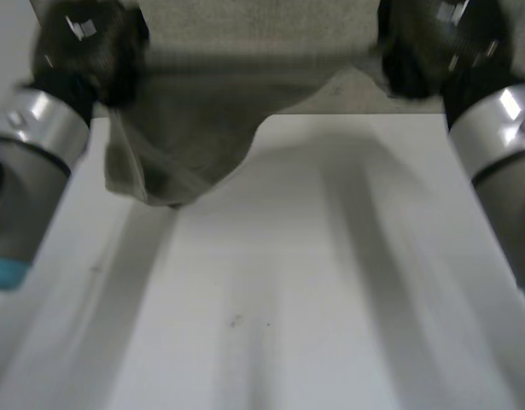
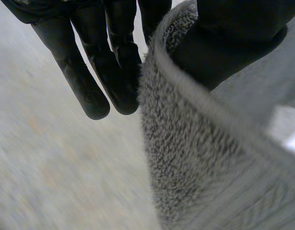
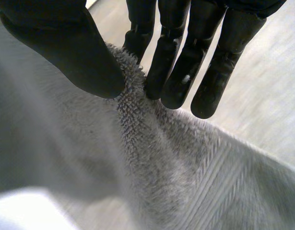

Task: Fold the laundry

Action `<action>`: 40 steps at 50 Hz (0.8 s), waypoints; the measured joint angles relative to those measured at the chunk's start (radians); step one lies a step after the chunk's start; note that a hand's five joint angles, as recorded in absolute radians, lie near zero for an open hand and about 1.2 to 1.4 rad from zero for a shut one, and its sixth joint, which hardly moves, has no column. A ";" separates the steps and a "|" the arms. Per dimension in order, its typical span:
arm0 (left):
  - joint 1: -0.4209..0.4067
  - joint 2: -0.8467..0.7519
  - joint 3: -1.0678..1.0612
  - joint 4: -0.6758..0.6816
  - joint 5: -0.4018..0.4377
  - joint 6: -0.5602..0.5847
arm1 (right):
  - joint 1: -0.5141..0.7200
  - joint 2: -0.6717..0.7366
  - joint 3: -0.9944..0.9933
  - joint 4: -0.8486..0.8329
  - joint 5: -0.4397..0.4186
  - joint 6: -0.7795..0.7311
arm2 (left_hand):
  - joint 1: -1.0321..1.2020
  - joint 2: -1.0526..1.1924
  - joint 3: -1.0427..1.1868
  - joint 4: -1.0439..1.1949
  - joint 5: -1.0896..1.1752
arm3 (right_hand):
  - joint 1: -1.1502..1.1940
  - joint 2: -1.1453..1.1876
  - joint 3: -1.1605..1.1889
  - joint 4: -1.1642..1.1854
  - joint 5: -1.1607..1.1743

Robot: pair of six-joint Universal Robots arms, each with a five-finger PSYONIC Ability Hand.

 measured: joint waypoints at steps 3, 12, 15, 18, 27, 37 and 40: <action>-0.021 -0.013 -0.186 0.003 0.007 0.002 | -0.001 0.036 0.130 0.138 -0.030 -0.090 | 0.010 0.000 0.000 0.000 0.001 | 0.000 0.000 0.000 0.000 0.005; -0.060 -0.082 -0.501 0.026 0.038 0.056 | 0.001 0.219 0.287 0.259 -0.044 -0.213 | 0.010 0.000 0.000 0.000 0.001 | 0.000 0.000 0.000 0.000 0.010; -0.071 -0.100 -0.549 0.032 0.045 0.088 | 0.000 0.266 0.292 0.273 -0.043 -0.218 | 0.010 0.000 0.000 0.000 0.001 | 0.000 0.000 0.000 0.000 0.010; -0.078 -0.110 -0.583 0.036 0.048 0.119 | -0.003 0.298 0.289 0.280 -0.043 -0.216 | 0.010 0.000 0.000 0.000 0.001 | 0.000 0.000 0.000 0.000 0.011; -0.065 -0.103 -0.599 0.065 0.045 0.143 | -0.022 0.310 0.279 0.271 -0.038 -0.191 | 0.010 0.000 0.000 0.000 0.001 | -0.267 -0.366 -0.373 -0.380 -0.316; -0.013 -0.099 -0.604 0.077 0.044 0.140 | -0.157 0.310 0.277 0.267 -0.040 0.010 | 0.010 0.000 0.000 0.000 0.001 | -0.508 -0.653 -0.668 -0.678 -0.637; -0.007 -0.098 -0.607 0.077 0.045 0.140 | -0.188 0.312 0.279 0.266 -0.043 0.061 | 0.010 0.000 0.000 0.000 0.001 | -0.508 -0.653 -0.668 -0.678 -0.638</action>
